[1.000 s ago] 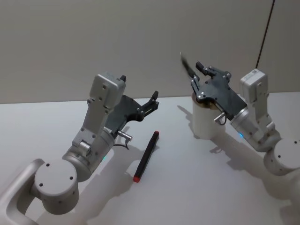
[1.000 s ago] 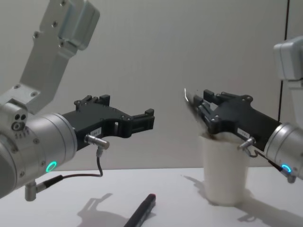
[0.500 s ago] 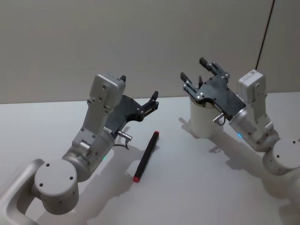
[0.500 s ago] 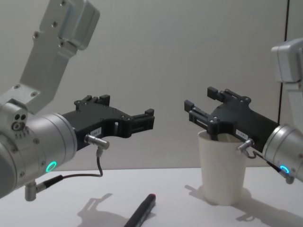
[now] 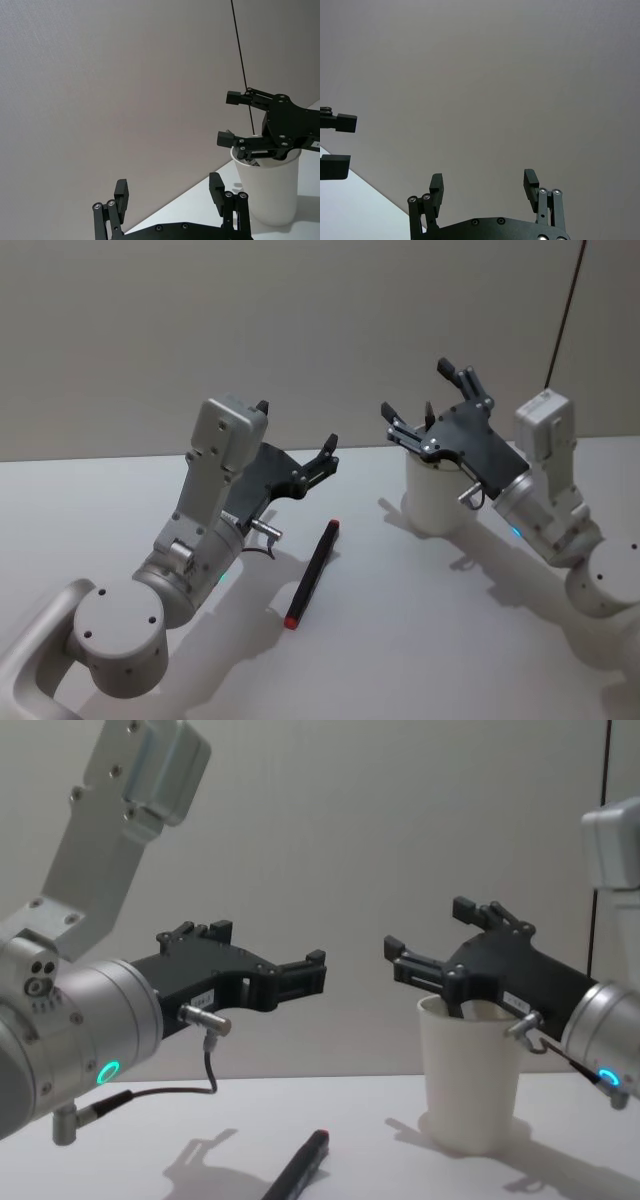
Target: Place the pen into the pen holder.
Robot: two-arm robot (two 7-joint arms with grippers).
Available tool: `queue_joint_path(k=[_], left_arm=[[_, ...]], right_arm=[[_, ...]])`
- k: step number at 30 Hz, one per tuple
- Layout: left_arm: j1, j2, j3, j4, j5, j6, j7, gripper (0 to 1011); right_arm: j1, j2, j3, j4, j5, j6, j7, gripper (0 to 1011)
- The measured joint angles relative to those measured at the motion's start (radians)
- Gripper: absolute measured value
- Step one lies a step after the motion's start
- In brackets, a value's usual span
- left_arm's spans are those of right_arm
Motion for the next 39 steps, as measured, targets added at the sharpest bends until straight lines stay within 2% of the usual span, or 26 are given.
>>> queue_joint_path(k=[16,25,39], left_arm=[[0.0,0.0,0.0,0.0,0.0,0.0,0.0,1001],[0.0,0.0,0.0,0.0,0.0,0.0,0.0,1001],[0.0,0.0,0.0,0.0,0.0,0.0,0.0,1001]], right_arm=[[-0.121,0.056,0.015,-0.194,0.052,0.093,-0.016,1002],[-0.134,0.062,0.017,-0.214,0.058,0.109,-0.025,1001],[-0.247,0.108,0.035,-0.387,0.111,0.261,-0.11,1001]])
